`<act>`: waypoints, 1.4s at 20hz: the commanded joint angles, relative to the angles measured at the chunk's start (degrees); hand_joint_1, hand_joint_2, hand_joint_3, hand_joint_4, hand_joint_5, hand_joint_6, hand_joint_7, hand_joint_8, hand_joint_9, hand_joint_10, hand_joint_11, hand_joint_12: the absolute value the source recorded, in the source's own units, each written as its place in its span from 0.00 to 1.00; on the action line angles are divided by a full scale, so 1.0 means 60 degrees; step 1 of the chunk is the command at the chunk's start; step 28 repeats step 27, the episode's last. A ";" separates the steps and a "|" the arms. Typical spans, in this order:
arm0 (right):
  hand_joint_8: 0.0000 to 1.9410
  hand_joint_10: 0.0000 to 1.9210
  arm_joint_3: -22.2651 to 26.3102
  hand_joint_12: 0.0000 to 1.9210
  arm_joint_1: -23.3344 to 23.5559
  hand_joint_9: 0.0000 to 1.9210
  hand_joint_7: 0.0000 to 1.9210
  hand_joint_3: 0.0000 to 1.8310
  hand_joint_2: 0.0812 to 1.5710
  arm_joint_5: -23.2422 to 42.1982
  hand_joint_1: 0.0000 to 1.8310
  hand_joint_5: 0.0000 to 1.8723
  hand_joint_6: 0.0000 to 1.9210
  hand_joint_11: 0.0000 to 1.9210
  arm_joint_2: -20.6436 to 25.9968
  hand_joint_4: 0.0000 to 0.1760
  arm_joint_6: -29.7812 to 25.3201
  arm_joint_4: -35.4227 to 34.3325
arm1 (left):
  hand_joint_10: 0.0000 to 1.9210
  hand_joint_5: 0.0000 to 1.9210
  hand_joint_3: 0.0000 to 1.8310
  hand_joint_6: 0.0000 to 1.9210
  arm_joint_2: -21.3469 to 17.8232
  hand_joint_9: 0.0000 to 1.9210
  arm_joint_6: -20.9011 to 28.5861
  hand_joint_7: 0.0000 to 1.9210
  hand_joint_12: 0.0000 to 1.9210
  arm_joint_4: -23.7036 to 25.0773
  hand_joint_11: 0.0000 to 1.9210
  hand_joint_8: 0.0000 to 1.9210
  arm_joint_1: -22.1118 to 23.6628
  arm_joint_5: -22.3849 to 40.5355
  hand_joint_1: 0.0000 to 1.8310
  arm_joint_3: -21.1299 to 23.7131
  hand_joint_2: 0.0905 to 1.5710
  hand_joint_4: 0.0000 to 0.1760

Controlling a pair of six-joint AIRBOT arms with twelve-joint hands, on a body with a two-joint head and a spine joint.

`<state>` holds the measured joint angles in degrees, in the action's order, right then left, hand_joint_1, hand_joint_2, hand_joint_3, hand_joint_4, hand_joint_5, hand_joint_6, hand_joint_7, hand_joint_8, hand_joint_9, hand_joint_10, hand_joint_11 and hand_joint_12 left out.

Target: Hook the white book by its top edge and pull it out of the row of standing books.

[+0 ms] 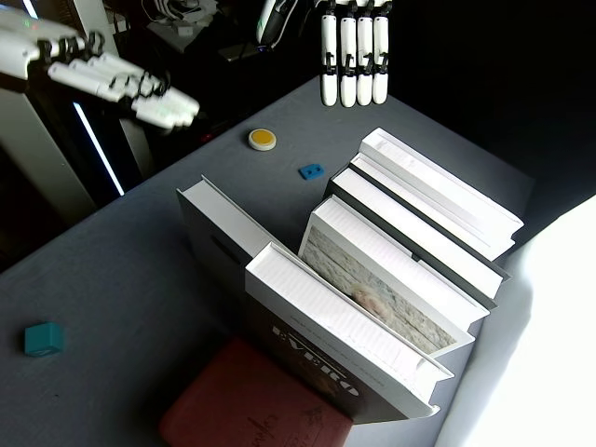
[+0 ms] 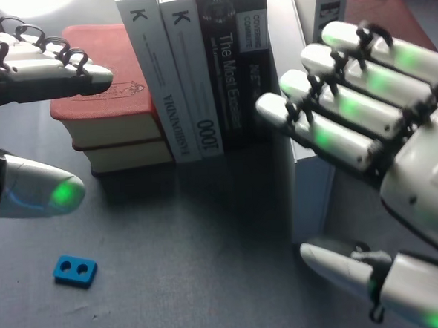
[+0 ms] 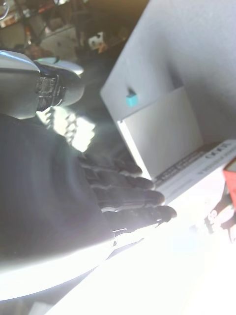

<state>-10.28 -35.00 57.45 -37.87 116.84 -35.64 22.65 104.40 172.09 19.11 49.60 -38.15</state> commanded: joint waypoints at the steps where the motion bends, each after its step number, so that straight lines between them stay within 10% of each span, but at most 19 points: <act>1: 0.00 0.00 -0.0162 0.00 0.0184 0.02 0.05 0.00 0.81 0.0150 0.00 0.06 0.00 0.00 0.0075 0.00 -0.0465 0.0534 | 0.00 0.00 0.00 0.00 -0.0010 0.00 0.0006 0.00 0.00 0.0081 0.00 0.00 0.0141 -0.0876 0.00 0.0006 0.73 0.00; 8: 0.00 0.00 -0.1224 0.00 0.0949 0.02 0.04 0.00 0.81 -0.1482 0.00 0.06 0.00 0.00 0.0384 0.00 -0.2585 0.0817 | 0.00 0.01 0.00 0.00 -0.0008 0.00 -0.0009 0.01 0.00 0.0081 0.01 0.00 0.0156 -0.0877 0.00 0.0059 0.72 0.00; 28: 0.01 0.01 -0.1227 0.00 0.1550 0.03 0.06 0.00 0.81 -0.1853 0.00 0.08 0.01 0.00 0.0484 0.00 -0.1723 -0.0021 | 0.00 0.02 0.00 0.01 -0.0012 0.01 -0.0006 0.01 0.00 0.0081 0.01 0.00 0.0176 -0.0877 0.00 0.0085 0.73 0.00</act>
